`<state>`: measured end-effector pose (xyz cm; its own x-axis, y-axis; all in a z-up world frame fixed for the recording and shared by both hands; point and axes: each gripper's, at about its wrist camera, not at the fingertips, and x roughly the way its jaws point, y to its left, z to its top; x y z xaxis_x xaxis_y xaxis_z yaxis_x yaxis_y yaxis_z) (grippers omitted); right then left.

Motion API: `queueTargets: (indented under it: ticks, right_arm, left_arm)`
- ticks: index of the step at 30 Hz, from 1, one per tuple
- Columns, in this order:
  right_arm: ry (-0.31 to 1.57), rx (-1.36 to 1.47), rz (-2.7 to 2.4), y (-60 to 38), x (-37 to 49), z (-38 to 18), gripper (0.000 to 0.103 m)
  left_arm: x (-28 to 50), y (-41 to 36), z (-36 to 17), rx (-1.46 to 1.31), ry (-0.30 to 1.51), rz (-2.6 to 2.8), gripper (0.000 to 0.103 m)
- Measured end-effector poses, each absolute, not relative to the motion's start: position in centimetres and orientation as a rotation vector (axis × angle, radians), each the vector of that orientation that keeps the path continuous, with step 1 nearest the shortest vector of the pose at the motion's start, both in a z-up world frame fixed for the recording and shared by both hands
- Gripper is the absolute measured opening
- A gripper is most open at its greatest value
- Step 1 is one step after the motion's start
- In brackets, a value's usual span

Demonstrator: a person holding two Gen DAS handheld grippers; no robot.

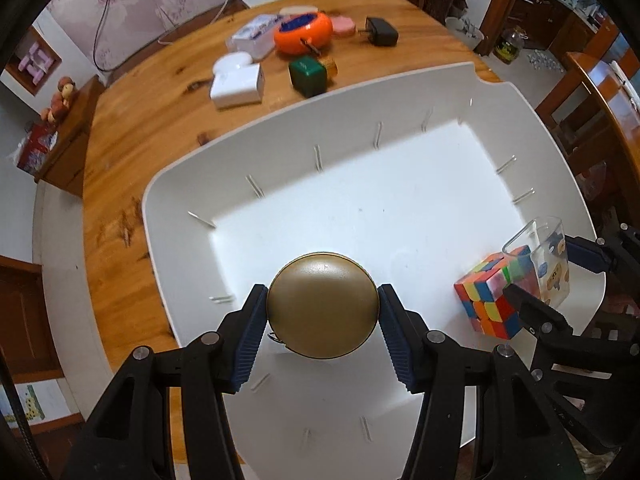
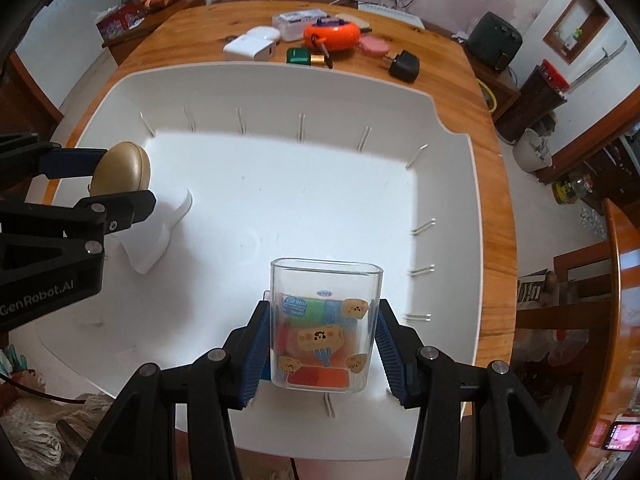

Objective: Organize rigid objects
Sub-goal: 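Release the clear box beside the cube while the left tool drops the gold compact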

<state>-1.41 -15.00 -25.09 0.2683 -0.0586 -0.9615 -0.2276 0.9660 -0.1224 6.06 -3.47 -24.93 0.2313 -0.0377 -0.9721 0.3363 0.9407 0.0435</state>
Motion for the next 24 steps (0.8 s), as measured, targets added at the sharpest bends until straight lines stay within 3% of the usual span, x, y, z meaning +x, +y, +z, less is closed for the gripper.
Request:
queueTargets:
  ticks: [6, 9, 12, 15, 24]
  right_arm:
    - [1.319, -0.273, 0.134, -14.6, -1.3, -25.7, 0.053]
    - [1.323, -0.269, 0.142, -14.6, -1.2, -25.7, 0.063]
    - [1.318, -0.274, 0.146, -14.5, -1.1, -25.6, 0.065]
    - [1.316, -0.279, 0.149, -14.4, -1.0, -25.6, 0.065]
    - [1.303, -0.303, 0.162, -14.1, -0.8, -25.3, 0.065]
  left_arm:
    - [6.2, -3.5, -25.9, 0.251, 1.358, -0.259, 0.059]
    - [6.3, -3.2, -26.2, 0.222, 1.381, -0.270, 0.059]
    - [6.3, -3.0, -26.4, 0.208, 1.398, -0.266, 0.074]
    - [6.3, -3.0, -26.3, 0.195, 1.409, -0.276, 0.082]
    - [6.7, -2.8, -25.9, 0.196, 1.399, -0.246, 0.083]
